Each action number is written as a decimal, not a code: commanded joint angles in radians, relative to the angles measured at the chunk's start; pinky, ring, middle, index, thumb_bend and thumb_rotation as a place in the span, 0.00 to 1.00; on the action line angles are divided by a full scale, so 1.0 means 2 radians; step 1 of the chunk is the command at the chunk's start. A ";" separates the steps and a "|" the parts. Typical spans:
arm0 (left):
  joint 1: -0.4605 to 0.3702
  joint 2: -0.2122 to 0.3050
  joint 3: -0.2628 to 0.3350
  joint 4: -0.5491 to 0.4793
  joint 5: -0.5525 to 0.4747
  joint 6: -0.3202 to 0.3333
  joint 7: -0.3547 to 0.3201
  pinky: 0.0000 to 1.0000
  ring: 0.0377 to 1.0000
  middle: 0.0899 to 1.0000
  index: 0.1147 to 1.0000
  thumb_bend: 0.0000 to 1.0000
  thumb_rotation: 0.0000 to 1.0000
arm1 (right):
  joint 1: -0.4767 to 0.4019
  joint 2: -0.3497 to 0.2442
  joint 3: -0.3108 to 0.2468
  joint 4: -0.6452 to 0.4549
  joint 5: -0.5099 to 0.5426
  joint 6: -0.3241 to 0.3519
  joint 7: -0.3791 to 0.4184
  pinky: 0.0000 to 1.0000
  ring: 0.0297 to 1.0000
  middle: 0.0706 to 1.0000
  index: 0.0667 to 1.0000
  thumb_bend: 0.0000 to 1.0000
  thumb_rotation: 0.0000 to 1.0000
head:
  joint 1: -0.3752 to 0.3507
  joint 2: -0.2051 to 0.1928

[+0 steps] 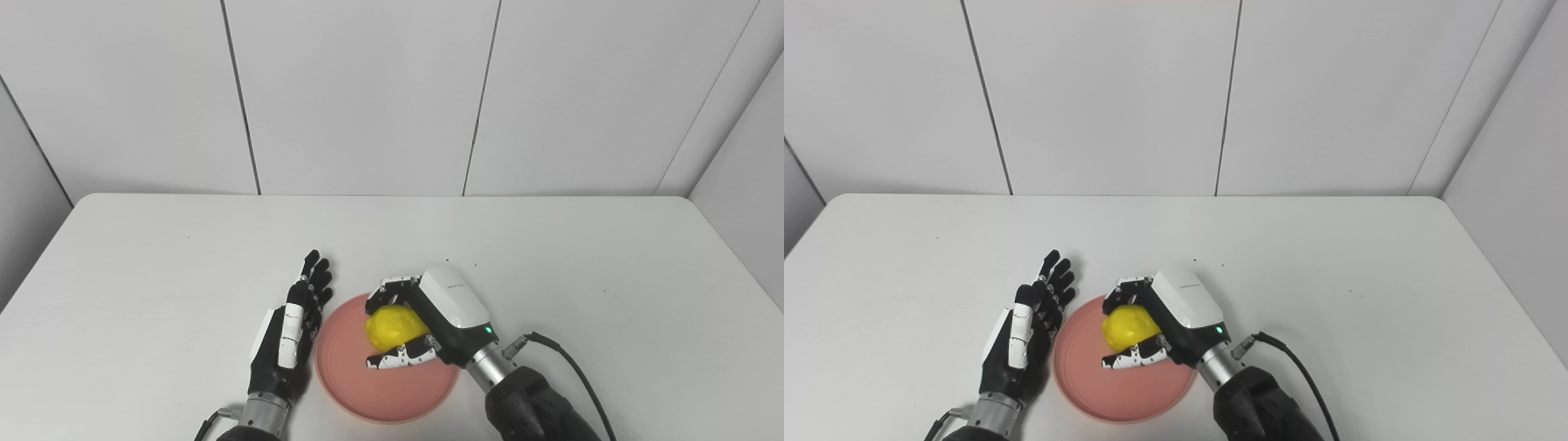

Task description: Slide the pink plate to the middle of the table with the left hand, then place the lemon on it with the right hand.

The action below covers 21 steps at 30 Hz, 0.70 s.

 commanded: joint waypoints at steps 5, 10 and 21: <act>0.014 0.004 0.000 0.000 -0.003 -0.020 -0.005 1.00 1.00 1.00 1.00 0.77 1.00 | 0.000 0.010 -0.002 -0.007 0.008 -0.014 0.010 0.21 0.39 0.46 0.45 0.51 0.00 | -0.004 -0.007; 0.018 0.005 0.000 0.002 -0.006 -0.025 -0.007 1.00 1.00 1.00 1.00 0.78 1.00 | 0.003 0.014 0.003 0.001 -0.001 -0.016 0.012 0.23 0.33 0.40 0.50 0.50 0.00 | -0.009 -0.011; 0.021 0.005 0.002 0.011 -0.018 -0.040 -0.013 1.00 0.99 1.00 1.00 0.77 0.99 | 0.006 0.019 0.008 0.025 -0.022 -0.040 -0.030 0.39 0.38 0.43 0.52 0.51 0.00 | -0.018 -0.020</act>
